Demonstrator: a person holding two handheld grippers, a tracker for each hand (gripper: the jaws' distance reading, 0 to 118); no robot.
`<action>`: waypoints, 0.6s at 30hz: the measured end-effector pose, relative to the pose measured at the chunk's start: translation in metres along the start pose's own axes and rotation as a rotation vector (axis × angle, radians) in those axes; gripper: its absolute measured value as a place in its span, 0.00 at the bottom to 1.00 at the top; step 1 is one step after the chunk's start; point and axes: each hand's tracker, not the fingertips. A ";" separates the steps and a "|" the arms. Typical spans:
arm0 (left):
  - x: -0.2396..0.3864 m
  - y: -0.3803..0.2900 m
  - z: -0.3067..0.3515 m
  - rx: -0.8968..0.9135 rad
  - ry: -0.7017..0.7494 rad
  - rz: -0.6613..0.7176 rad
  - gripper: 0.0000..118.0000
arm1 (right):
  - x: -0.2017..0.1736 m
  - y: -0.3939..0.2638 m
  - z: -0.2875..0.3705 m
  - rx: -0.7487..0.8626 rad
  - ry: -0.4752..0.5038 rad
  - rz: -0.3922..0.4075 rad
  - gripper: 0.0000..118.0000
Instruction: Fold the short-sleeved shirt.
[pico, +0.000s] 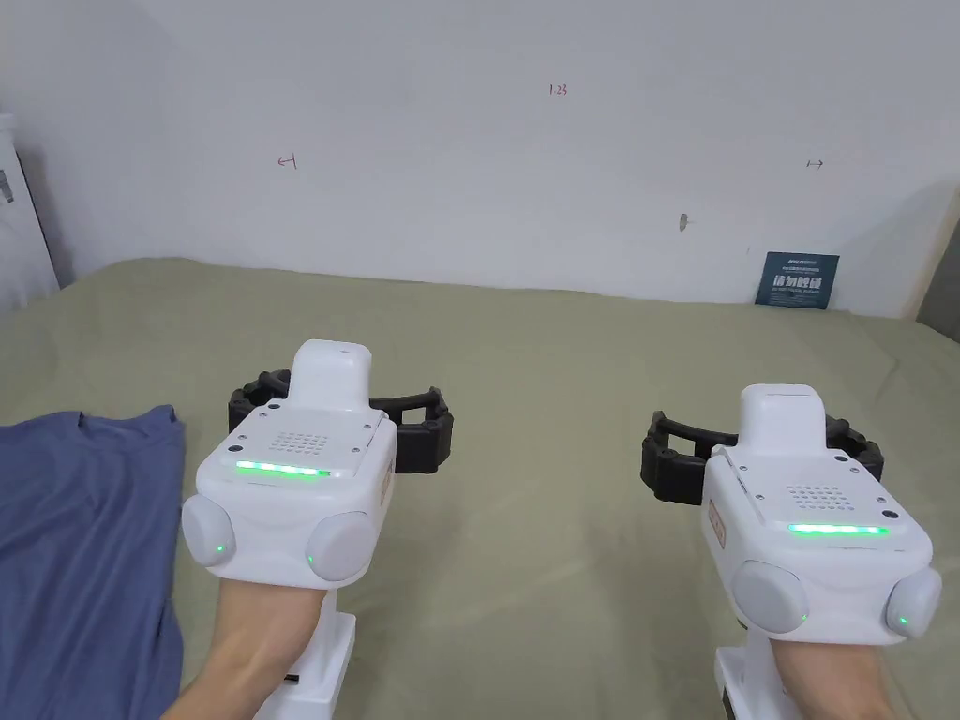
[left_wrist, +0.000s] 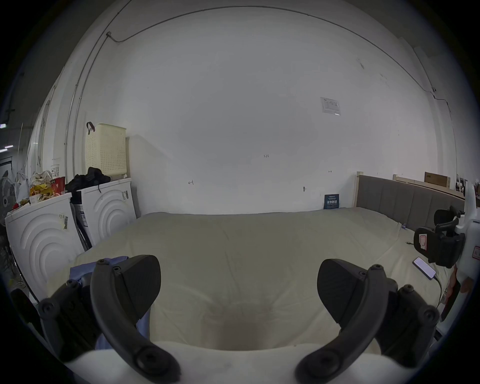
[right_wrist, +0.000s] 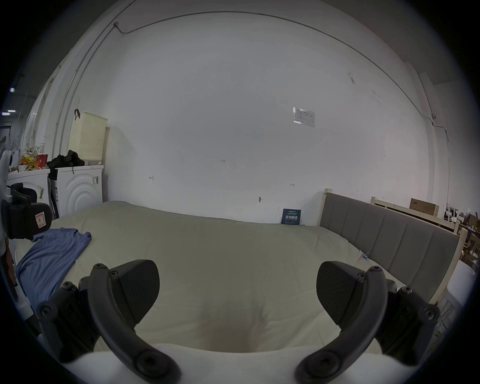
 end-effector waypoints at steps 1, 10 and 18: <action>0.000 0.000 0.000 -0.001 0.001 0.001 1.00 | 0.000 0.000 0.000 0.000 0.000 0.000 1.00; -0.001 0.000 0.001 -0.005 -0.004 0.008 1.00 | 0.000 -0.001 0.000 -0.003 0.000 0.002 1.00; -0.002 -0.001 0.002 -0.007 -0.009 0.017 1.00 | 0.000 0.000 0.001 -0.001 0.002 0.004 1.00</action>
